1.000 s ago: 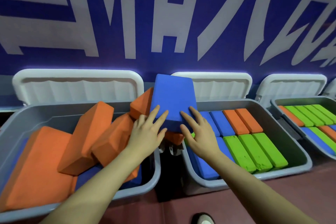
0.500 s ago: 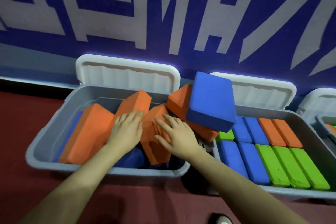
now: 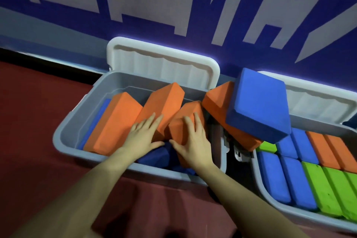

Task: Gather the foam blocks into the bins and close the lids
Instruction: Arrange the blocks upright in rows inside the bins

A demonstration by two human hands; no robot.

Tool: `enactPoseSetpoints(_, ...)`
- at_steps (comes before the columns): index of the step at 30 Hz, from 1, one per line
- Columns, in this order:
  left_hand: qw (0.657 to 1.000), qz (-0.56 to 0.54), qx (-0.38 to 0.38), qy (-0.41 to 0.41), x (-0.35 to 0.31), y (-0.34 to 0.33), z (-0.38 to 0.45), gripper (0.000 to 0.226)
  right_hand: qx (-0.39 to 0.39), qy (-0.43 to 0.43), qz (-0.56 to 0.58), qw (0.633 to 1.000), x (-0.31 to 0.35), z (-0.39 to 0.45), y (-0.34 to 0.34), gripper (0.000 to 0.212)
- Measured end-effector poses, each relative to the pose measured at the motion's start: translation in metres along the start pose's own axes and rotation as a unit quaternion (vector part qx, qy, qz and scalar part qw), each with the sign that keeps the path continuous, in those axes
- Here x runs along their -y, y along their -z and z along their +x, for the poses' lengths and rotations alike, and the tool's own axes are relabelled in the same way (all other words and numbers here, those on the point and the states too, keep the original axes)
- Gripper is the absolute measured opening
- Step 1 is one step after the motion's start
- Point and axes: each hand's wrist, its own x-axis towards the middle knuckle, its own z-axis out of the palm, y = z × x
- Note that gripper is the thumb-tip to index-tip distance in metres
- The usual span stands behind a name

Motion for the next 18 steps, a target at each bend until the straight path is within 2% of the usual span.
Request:
enactPoseSetpoints(3, 1.0, -0.008, -0.029, -0.002, -0.002, -0.007, 0.013, 0.088, -0.014, 0.016, 0.018, 1.0, -0.009, -0.005, 0.002, 0.082)
enactPoseSetpoints(10, 0.994, 0.001, -0.07, -0.079, 0.013, -0.003, 0.014, 0.054, -0.037, 0.029, 0.038, 0.998, -0.008, -0.007, 0.008, 0.075)
enactPoseSetpoints(15, 0.982, -0.143, -0.121, 0.001, 0.015, 0.032, 0.02, 0.055, -0.035, 0.033, 0.039, 0.998, -0.003, -0.005, 0.017, 0.074)
enactPoseSetpoints(18, 0.981, -0.128, -0.142, -0.02, 0.019, 0.042, 0.016, 0.059, -0.053, 0.041, 0.048, 0.997, 0.007, 0.0, 0.024, 0.072)
